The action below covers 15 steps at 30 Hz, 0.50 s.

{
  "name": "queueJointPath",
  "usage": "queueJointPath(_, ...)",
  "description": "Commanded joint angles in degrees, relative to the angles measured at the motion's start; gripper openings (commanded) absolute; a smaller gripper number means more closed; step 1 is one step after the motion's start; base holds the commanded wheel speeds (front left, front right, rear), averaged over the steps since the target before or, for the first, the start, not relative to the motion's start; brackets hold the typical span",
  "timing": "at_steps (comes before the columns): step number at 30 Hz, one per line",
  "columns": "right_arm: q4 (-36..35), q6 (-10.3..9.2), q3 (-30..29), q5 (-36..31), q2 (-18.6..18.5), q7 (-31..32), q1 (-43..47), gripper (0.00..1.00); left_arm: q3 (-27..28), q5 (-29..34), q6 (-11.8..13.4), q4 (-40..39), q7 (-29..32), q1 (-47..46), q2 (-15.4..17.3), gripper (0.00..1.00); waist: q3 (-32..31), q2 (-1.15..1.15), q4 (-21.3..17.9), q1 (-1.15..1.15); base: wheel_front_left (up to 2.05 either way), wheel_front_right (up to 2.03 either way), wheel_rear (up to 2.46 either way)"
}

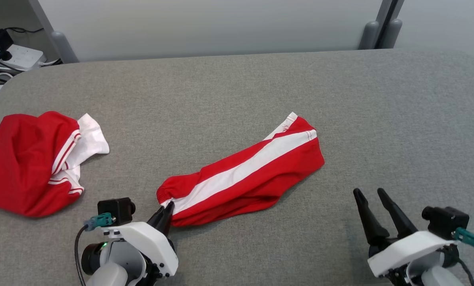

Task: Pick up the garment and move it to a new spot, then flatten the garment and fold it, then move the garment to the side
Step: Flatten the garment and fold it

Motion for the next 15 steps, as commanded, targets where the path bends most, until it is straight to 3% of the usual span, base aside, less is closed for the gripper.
queueJointPath(1,-0.58,0.25,1.15,1.52,-0.74,-0.76,-3.91,1.00,1.30,1.64,0.04,-2.61,-0.65,-0.97,1.89,0.00,0.32,0.00,0.93,0.00,0.00,0.00,0.00)
queueJointPath(9,5.92,0.25,6.73,8.62,-2.97,1.92,-11.86,1.00,-0.10,3.05,1.66,-8.29,0.00,2.69,3.45,0.00,1.20,0.00,4.50,0.00,0.00,0.00,0.00)
queueJointPath(15,10.21,0.25,12.61,14.60,-4.83,4.27,-17.93,1.00,-0.75,2.93,2.49,-10.85,-0.03,3.81,2.61,0.00,1.90,0.00,7.01,0.00,0.00,0.00,0.00)
